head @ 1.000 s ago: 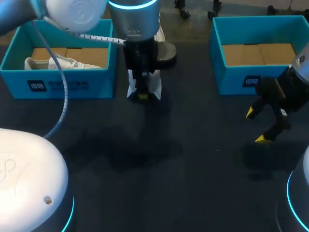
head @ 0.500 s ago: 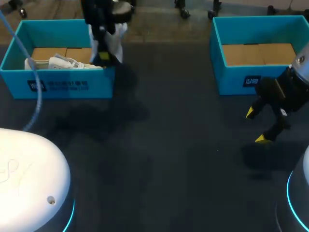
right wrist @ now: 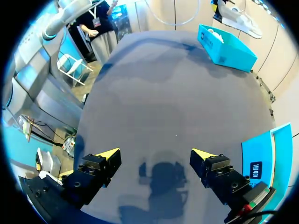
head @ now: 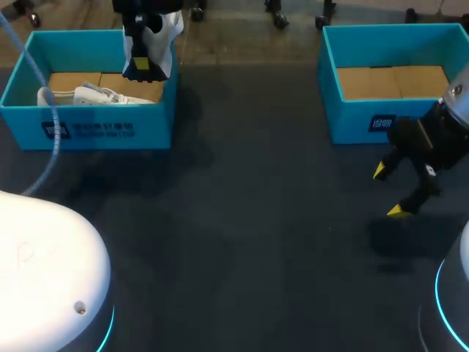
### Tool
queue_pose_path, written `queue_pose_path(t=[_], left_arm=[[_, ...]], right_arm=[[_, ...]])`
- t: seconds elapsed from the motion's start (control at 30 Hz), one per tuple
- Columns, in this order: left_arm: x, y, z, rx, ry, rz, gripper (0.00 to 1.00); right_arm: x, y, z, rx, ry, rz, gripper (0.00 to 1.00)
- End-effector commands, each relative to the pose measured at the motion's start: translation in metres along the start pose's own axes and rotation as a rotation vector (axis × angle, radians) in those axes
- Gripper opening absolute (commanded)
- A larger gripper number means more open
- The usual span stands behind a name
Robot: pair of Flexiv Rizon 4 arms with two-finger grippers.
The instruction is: Take the shoe out of the shoebox, open the shoe tongue, remove and reinsert the insole, then place the shoe into the shoebox
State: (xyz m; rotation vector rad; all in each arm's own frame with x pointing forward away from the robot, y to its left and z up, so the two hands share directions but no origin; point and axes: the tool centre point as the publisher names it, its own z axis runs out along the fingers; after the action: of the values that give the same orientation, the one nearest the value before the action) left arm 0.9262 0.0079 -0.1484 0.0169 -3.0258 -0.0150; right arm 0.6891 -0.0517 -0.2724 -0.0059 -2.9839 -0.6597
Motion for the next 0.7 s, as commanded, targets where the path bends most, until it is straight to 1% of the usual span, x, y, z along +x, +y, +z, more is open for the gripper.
queue_pose_path(t=[0.03,0.07,0.1,0.17,0.2,0.23,0.3,0.33,0.37,0.43,0.47,0.53,0.6,0.67,0.7], left_arm=[[-0.046,0.032,-0.005,0.026,0.014,0.013,0.0],[-0.055,0.04,-0.007,0.015,0.001,-0.013,0.0],[-0.066,0.049,-0.009,0.024,0.013,0.027,0.0],[-0.085,0.066,-0.011,0.004,-0.012,-0.025,0.0],[-0.094,0.075,-0.012,0.013,0.002,0.001,0.0],[-0.103,0.083,-0.012,0.014,0.008,-0.025,0.0],[-0.115,0.099,-0.01,0.017,0.014,-0.015,0.0],[-0.122,0.107,-0.009,0.006,0.016,-0.034,0.0],[-0.126,0.112,-0.008,0.008,0.019,0.003,0.0],[-0.135,0.123,-0.005,-0.004,0.023,-0.012,0.0],[-0.141,0.131,-0.003,0.003,0.029,0.02,0.0],[-0.151,0.141,0.001,-0.036,0.018,-0.002,0.0],[-0.158,0.152,0.003,-0.031,0.022,-0.004,0.0],[-0.162,0.162,0.006,-0.053,0.012,-0.009,0.0],[-0.164,0.166,0.007,-0.051,0.013,0.004,0.0]], right_arm=[[0.0,0.0,0.001,0.003,0.0,0.001,1.0],[0.0,0.0,0.001,0.003,0.0,0.001,1.0],[0.0,0.0,0.001,0.003,0.0,0.001,1.0],[0.0,0.0,0.001,0.003,0.0,0.001,1.0],[0.0,0.0,0.001,0.003,0.0,0.001,1.0],[0.0,0.0,0.001,0.003,0.0,0.001,1.0],[0.0,0.0,0.001,0.003,0.0,0.001,1.0],[0.0,0.0,0.001,0.003,0.0,0.001,1.0],[0.0,0.0,0.001,0.003,0.0,0.001,1.0],[0.0,0.0,0.001,0.003,0.0,0.001,1.0],[0.0,0.0,0.001,0.003,0.0,0.001,1.0],[0.0,0.0,0.001,0.003,0.0,0.001,1.0],[0.0,0.0,0.001,0.003,0.0,0.001,1.0],[0.0,0.0,0.001,0.003,0.0,0.001,1.0],[0.0,0.0,0.001,0.003,0.0,0.001,1.0]])
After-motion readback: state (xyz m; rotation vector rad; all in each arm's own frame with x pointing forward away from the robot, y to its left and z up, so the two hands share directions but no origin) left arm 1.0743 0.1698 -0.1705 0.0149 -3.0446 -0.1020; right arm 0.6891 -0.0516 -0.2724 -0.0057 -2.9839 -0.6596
